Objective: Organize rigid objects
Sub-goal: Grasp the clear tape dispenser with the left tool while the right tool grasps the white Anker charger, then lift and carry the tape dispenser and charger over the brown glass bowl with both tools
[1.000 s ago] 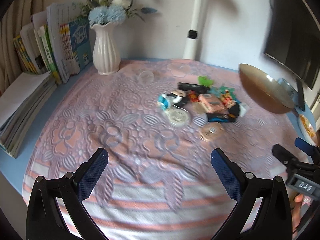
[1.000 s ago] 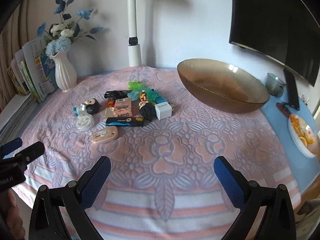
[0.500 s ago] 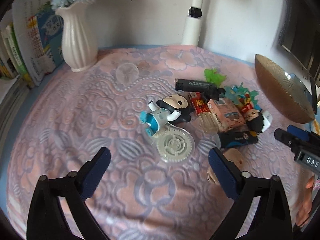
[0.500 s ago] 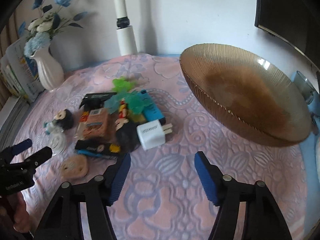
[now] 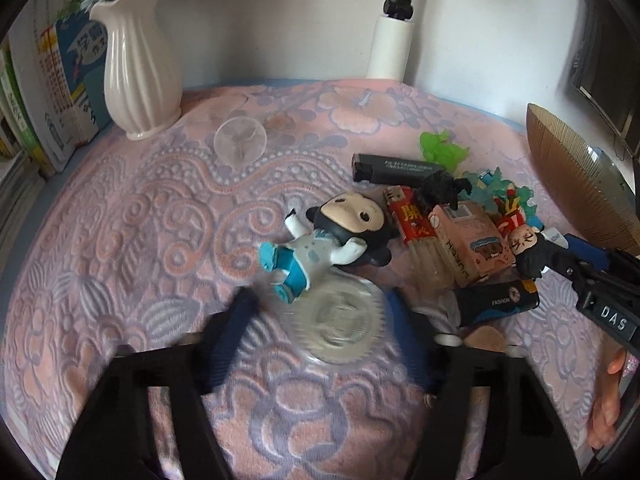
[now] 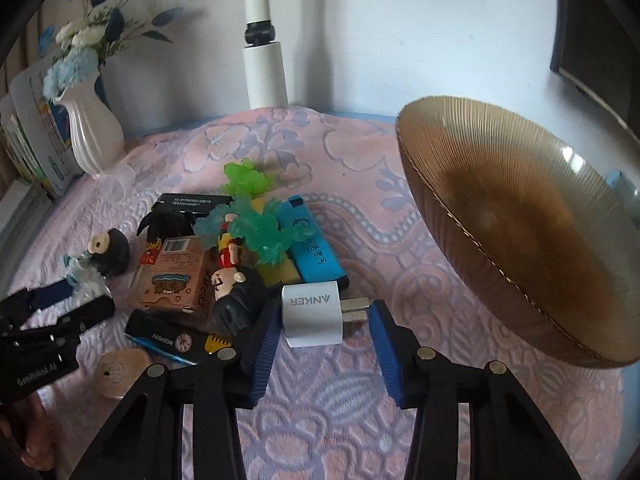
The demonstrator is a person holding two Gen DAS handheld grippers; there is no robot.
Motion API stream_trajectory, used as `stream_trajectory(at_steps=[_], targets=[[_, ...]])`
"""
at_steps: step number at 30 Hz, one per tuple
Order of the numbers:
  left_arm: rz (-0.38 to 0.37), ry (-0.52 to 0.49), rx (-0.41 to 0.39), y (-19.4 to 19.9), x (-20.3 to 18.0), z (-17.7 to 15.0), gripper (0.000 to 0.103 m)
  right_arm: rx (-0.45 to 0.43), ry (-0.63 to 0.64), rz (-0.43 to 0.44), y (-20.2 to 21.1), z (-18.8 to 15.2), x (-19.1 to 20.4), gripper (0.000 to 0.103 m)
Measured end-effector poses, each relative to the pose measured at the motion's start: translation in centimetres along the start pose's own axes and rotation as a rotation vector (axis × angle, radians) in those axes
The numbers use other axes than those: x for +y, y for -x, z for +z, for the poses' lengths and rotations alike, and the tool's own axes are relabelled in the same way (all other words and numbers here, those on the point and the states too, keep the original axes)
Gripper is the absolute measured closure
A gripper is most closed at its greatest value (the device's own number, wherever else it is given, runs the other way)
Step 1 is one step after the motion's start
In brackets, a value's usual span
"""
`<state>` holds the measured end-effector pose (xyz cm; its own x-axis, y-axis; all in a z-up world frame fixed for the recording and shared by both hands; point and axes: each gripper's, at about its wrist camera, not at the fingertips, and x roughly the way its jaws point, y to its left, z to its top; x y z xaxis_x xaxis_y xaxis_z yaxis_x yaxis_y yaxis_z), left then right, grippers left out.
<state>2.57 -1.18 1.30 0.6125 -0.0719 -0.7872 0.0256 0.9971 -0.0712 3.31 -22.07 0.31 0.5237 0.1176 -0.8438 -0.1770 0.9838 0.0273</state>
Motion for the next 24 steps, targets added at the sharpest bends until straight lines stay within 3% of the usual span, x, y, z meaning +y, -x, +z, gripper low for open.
stream_trajectory(at_steps=[7, 12, 14, 16, 17, 18, 21, 24], targets=[[-0.062, -0.019, 0.013, 2.2, 0.8, -1.7, 0.043, 0.01, 0.001, 0.096, 1.7, -1.7, -0.6, 0.059], [-0.104, -0.046, 0.032, 4.0, 0.9, -4.0, 0.043, 0.044, 0.104, 0.21, 3.5, -4.4, -0.3, 0.059], [-0.098, -0.059, 0.025, 4.4, 0.7, -4.5, 0.043, 0.041, 0.171, 0.216, 4.2, -5.5, 0.0, 0.059], [-0.086, -0.067, 0.025, 4.2, 0.6, -4.9, 0.043, 0.06, 0.203, 0.187, 4.5, -6.4, -0.2, 0.051], [-0.082, -0.068, 0.02, 4.2, 0.5, -5.0, 0.043, 0.071, 0.187, 0.167, 4.6, -6.6, -0.6, 0.038], [-0.077, -0.073, 0.011, 4.2, 0.4, -5.1, 0.043, 0.075, 0.154, 0.159, 4.8, -6.9, -1.2, 0.038], [-0.058, -0.095, -0.002, 4.3, 0.0, -5.3, 0.043, 0.07, 0.036, 0.26, 5.8, -7.7, -2.4, 0.038], [-0.06, -0.098, -0.003, 4.3, -0.1, -5.3, 0.043, 0.081, -0.024, 0.327, 5.5, -7.7, -1.1, 0.038]])
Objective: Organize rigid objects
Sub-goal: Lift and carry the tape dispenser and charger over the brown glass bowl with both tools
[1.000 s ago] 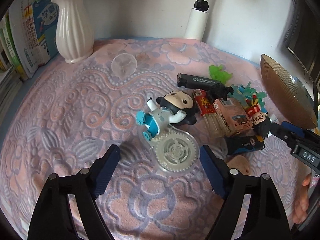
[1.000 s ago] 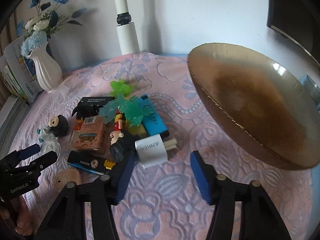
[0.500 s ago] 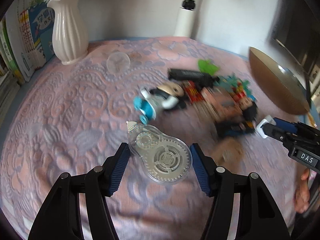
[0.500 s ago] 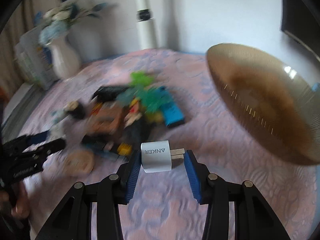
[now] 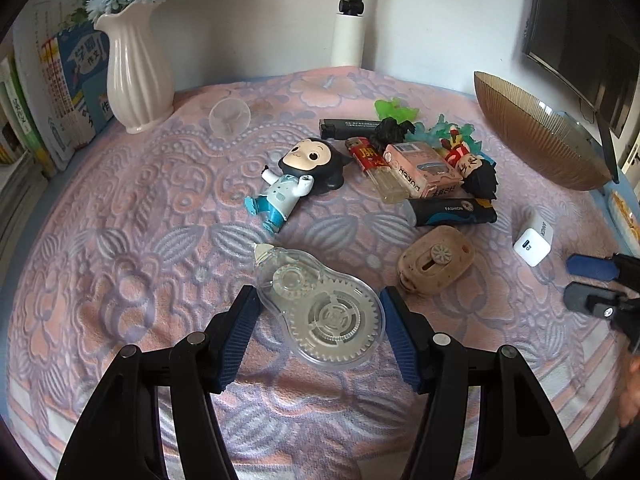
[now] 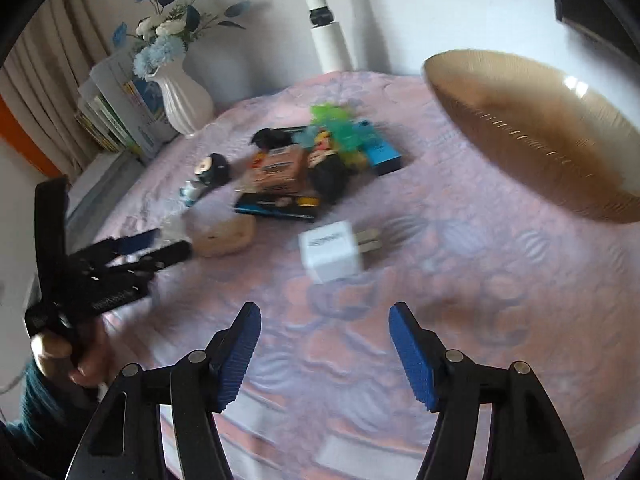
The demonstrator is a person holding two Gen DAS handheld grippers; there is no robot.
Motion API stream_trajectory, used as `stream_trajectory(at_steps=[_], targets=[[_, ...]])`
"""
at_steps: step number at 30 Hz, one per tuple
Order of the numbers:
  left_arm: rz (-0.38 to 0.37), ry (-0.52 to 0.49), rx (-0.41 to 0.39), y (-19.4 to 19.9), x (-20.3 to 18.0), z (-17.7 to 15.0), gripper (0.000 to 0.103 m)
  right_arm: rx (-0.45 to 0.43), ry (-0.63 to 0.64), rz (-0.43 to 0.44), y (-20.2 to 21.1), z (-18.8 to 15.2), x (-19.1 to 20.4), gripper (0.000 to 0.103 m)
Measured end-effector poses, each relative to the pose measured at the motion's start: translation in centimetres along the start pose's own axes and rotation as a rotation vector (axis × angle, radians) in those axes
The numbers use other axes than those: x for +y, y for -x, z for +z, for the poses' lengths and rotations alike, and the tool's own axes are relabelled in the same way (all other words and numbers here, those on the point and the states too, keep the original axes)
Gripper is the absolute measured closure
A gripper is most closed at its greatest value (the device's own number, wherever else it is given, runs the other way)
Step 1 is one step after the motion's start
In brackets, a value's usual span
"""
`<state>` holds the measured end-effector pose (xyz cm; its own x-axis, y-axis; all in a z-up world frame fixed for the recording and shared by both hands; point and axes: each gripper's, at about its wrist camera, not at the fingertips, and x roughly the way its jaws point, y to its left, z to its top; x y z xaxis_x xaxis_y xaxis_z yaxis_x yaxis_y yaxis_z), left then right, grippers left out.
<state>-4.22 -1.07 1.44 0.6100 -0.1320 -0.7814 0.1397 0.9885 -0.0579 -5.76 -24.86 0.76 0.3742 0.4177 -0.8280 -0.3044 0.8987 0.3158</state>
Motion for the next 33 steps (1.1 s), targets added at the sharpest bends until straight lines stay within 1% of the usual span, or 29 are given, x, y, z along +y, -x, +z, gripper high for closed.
stream_trajectory(at_steps=[3, 6, 7, 10, 11, 13, 14, 16, 17, 18, 20, 23, 26, 28, 32, 33], targets=[[-0.015, 0.005, -0.004, 0.1, 0.3, -0.1, 0.043, -0.004, -0.023, -0.007, -1.4, 0.8, 1.2, 0.039], [-0.021, 0.009, -0.005, 0.1, 0.3, -0.1, 0.042, -0.001, -0.042, -0.052, -2.9, 2.0, 1.4, 0.043], [-0.018, 0.006, -0.005, 0.1, 0.4, -0.1, 0.042, -0.013, -0.045, -0.075, -3.2, 2.4, 1.5, 0.043], [0.013, -0.02, -0.002, -0.1, 0.0, 0.0, 0.042, -0.012, -0.057, -0.094, -4.3, 3.4, 1.7, 0.042], [0.024, -0.031, -0.002, -0.2, -0.2, 0.0, 0.042, -0.009, -0.048, -0.113, -4.6, 3.6, 1.9, 0.043], [0.027, -0.036, -0.004, -0.2, -0.2, 0.0, 0.043, -0.008, -0.012, -0.162, -4.8, 3.8, 2.5, 0.046], [0.023, -0.031, -0.003, -0.2, -0.3, 0.0, 0.043, -0.01, -0.004, -0.177, -4.9, 3.7, 2.6, 0.05], [0.01, -0.02, -0.005, -0.2, -0.2, -0.1, 0.043, -0.019, -0.004, -0.199, -4.6, 3.2, 2.4, 0.063], [0.005, -0.016, -0.005, -0.2, -0.2, -0.1, 0.043, -0.025, -0.005, -0.214, -4.2, 2.8, 2.2, 0.072], [0.002, -0.017, -0.005, -0.1, -0.3, -0.1, 0.044, -0.029, -0.003, -0.221, -4.0, 2.7, 2.1, 0.073], [-0.011, -0.026, -0.011, 0.2, -0.4, -0.1, 0.044, -0.036, -0.014, -0.203, -3.7, 2.5, 1.8, 0.074], [-0.031, -0.043, -0.034, 1.1, -1.0, -0.3, 0.044, -0.067, -0.015, -0.165, -2.1, 2.4, 1.7, 0.077], [-0.075, -0.054, -0.076, 2.9, -2.2, 0.5, 0.044, -0.113, -0.026, -0.159, 0.1, 2.9, 1.0, 0.077], [-0.109, -0.071, -0.123, 4.3, -3.4, 1.8, 0.044, -0.165, -0.035, -0.175, 2.5, 3.5, 0.0, 0.077], [-0.188, -0.138, -0.196, 6.1, -7.0, 5.6, 0.044, -0.246, -0.073, -0.212, 6.5, 4.6, -2.4, 0.077], [-0.202, -0.162, -0.213, 6.2, -8.3, 6.9, 0.044, -0.264, -0.089, -0.221, 7.5, 5.0, -3.2, 0.081]])
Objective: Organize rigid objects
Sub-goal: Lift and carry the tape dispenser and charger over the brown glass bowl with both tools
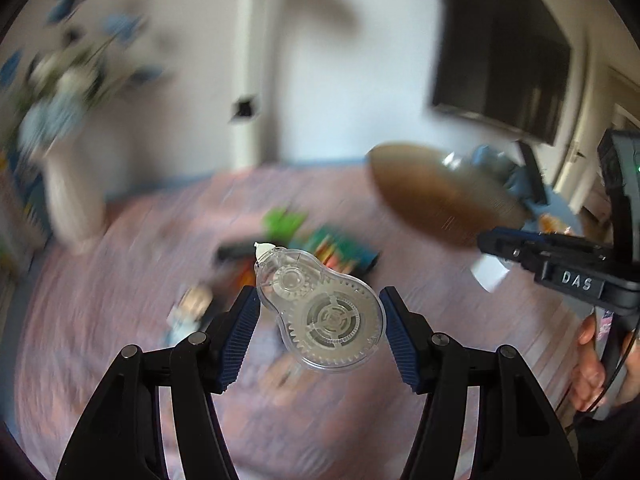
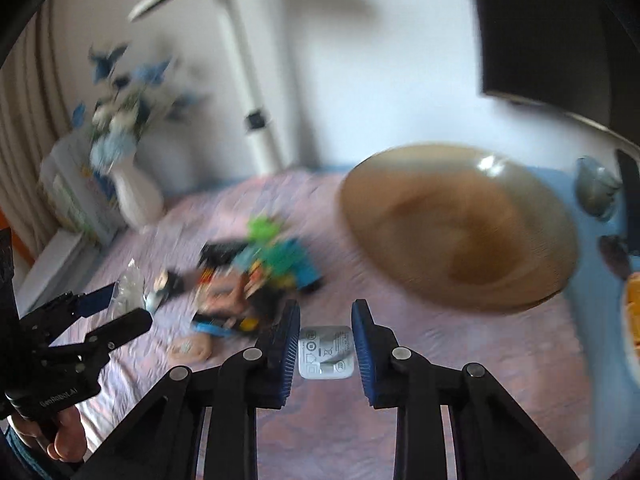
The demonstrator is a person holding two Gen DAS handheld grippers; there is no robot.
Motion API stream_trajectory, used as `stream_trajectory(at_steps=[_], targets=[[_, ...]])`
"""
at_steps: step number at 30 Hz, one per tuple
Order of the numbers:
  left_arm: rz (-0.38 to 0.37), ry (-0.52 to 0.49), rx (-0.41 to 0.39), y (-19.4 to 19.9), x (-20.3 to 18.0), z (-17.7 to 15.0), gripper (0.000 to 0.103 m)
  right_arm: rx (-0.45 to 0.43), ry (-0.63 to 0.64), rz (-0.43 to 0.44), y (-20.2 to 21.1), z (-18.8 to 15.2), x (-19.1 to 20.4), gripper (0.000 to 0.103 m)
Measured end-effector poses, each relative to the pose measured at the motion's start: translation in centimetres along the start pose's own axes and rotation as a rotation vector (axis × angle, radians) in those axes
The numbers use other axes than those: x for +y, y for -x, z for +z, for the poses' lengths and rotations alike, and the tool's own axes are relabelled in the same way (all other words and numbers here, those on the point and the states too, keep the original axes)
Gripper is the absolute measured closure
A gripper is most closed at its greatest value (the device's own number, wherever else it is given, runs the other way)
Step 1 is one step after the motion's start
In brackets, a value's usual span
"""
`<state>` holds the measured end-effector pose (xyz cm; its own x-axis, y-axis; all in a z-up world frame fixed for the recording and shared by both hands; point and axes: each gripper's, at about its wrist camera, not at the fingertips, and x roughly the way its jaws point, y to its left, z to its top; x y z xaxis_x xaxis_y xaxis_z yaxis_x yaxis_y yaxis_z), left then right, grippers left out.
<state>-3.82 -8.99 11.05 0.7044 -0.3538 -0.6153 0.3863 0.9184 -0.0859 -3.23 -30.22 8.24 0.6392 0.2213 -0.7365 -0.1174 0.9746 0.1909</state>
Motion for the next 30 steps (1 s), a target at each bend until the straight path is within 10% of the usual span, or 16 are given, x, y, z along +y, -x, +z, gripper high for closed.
stream_trajectory(at_steps=[11, 13, 15, 30], targets=[[-0.157, -0.072, 0.013, -8.7, -8.3, 7.9, 0.044, -0.054, -0.121, -0.056, 0.6, 4.4, -9.7, 0.082], [-0.172, -0.083, 0.017, -9.1, -8.7, 7.8, 0.044, -0.023, -0.123, 0.04, 0.9, 3.2, -10.0, 0.071], [-0.16, -0.098, 0.015, -9.3, -9.0, 7.7, 0.044, 0.019, -0.118, 0.11, 1.0, 1.0, -9.9, 0.033], [-0.173, -0.09, 0.035, -10.2, -9.2, 7.5, 0.044, 0.187, -0.04, -0.077, -5.8, -3.0, -8.0, 0.057]])
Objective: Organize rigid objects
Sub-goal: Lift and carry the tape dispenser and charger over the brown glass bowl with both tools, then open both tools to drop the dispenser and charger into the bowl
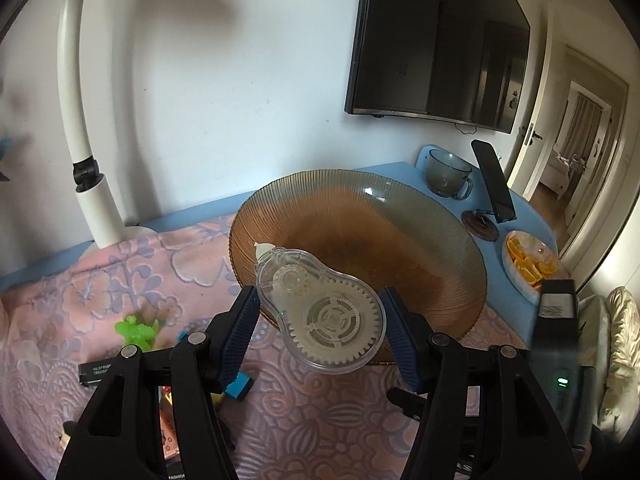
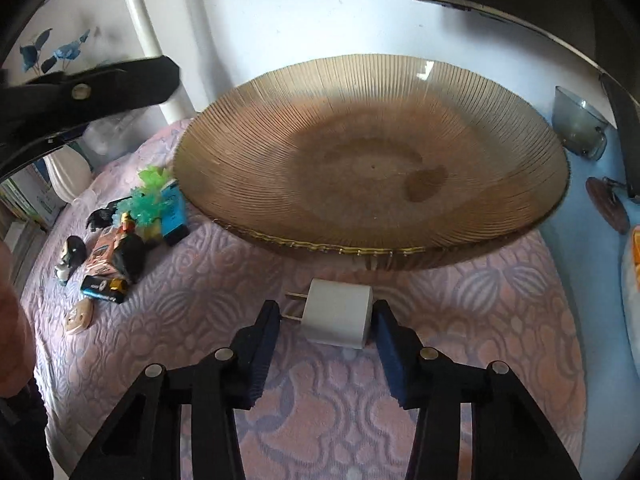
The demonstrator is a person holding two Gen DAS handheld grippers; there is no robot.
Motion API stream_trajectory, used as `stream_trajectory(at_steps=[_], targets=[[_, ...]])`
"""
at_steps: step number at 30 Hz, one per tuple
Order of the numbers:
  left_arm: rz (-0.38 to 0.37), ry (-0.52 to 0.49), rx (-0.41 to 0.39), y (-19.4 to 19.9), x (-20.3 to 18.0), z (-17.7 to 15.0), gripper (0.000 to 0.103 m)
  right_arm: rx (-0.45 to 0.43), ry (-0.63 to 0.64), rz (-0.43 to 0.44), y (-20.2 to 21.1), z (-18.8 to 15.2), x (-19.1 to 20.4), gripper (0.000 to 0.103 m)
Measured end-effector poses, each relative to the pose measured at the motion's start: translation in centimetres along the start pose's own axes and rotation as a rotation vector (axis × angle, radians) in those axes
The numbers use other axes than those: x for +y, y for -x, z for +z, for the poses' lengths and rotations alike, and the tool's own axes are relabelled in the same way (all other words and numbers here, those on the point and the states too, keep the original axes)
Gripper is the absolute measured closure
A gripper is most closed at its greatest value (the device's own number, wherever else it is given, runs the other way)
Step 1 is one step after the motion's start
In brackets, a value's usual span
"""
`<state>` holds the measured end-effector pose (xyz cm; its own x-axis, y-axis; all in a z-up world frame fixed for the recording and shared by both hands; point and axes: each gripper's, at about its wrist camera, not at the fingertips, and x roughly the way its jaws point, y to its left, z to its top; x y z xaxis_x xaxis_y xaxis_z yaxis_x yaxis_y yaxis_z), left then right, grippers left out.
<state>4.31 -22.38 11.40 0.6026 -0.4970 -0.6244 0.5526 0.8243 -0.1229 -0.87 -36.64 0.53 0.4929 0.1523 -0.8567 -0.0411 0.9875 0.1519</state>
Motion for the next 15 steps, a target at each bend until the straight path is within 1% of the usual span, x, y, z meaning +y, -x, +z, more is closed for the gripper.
stream_trajectory(at_steps=[3, 5, 6, 8, 10, 11, 12, 15], targets=[[0.006, -0.007, -0.008, 0.2, -0.1, 0.2, 0.044, 0.003, -0.001, 0.069, 2.1, -0.9, 0.2, 0.057], [0.001, -0.002, -0.02, 0.5, 0.0, 0.6, 0.044, -0.026, 0.001, 0.118, 4.5, -1.4, 0.5, 0.057], [-0.001, 0.002, -0.025, 0.6, 0.0, 0.8, 0.044, -0.055, 0.002, 0.131, 5.8, -1.3, 0.7, 0.057], [-0.007, 0.007, -0.028, 0.4, -0.2, 1.2, 0.044, -0.122, -0.003, 0.108, 8.0, -0.4, 0.5, 0.057], [-0.005, -0.007, -0.018, -0.3, -0.7, 1.3, 0.044, -0.19, -0.02, 0.043, 9.3, 1.1, -0.6, 0.057], [0.002, -0.018, -0.007, -0.9, -1.0, 1.3, 0.044, -0.206, -0.036, 0.018, 9.4, 1.9, -1.2, 0.057], [0.008, -0.025, 0.008, -1.5, -1.3, 1.2, 0.044, -0.208, -0.06, -0.003, 9.1, 2.7, -2.1, 0.057], [0.013, -0.029, 0.05, -3.3, -1.6, 1.0, 0.044, -0.167, -0.111, -0.032, 7.1, 4.2, -3.8, 0.057]])
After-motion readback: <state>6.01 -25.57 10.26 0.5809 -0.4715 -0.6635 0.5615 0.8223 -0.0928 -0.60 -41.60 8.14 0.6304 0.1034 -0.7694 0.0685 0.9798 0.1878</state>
